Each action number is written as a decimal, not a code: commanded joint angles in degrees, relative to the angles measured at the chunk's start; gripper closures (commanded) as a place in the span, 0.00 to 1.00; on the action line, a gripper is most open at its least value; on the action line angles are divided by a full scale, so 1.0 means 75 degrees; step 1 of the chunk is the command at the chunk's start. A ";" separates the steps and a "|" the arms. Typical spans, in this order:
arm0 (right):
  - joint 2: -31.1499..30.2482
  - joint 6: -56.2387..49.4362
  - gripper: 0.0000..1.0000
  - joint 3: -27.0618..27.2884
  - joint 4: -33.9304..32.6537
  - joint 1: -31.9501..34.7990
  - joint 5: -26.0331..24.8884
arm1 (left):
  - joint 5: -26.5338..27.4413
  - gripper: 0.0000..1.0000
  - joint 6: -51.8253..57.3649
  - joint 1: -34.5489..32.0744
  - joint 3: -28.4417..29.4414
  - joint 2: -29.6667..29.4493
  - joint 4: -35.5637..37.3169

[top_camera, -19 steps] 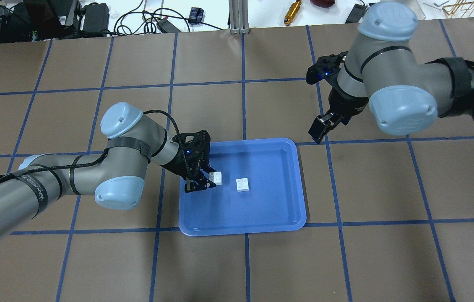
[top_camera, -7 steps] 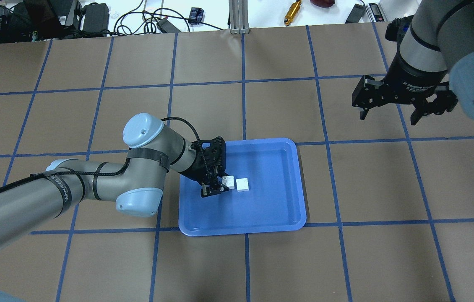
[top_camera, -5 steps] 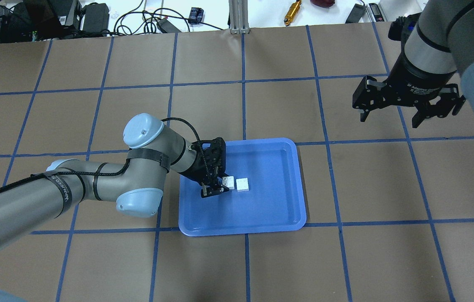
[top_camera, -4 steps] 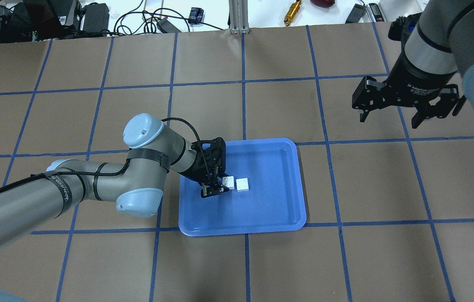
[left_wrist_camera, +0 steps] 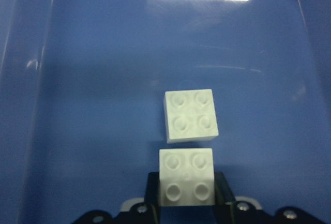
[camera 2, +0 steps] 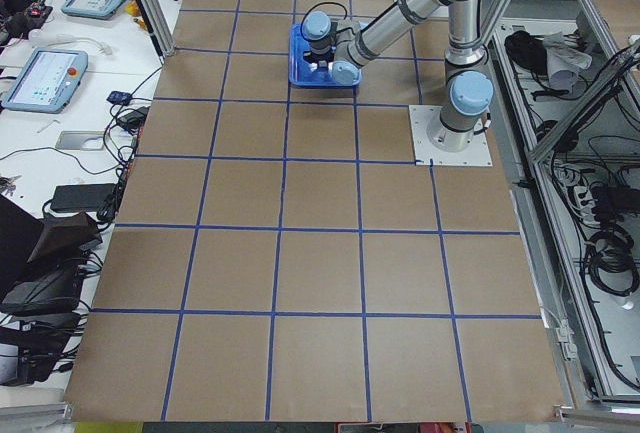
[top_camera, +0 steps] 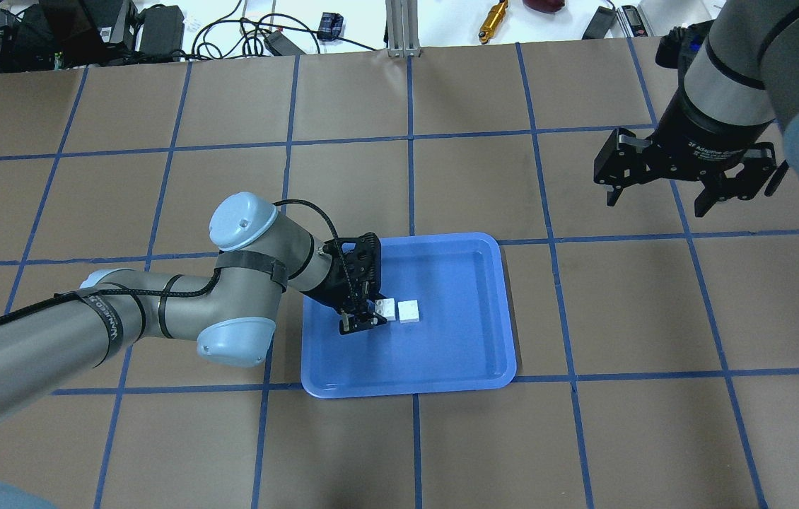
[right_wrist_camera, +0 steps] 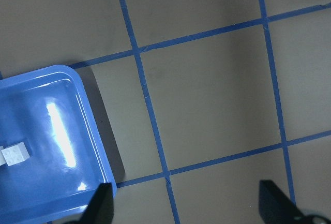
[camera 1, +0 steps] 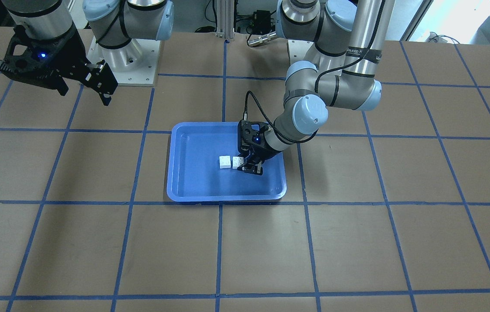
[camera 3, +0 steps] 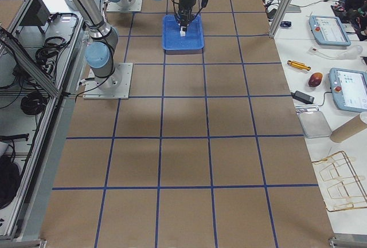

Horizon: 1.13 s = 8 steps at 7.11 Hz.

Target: Assemble white blocks and place on blue tray

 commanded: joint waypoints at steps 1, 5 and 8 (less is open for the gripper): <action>-0.0003 0.0012 0.00 0.0000 0.0016 0.0000 -0.0004 | -0.0012 0.73 -0.0070 -0.0001 0.0011 -0.0034 0.0000; -0.0003 0.0000 0.00 0.0012 0.0028 0.0000 -0.0004 | 0.0000 0.62 -0.0188 -0.0130 0.0011 -0.0093 0.0000; -0.0003 0.0000 0.00 0.0012 0.0016 0.0000 0.0008 | 0.0000 0.00 -0.0176 -0.0130 0.0023 -0.0117 -0.0012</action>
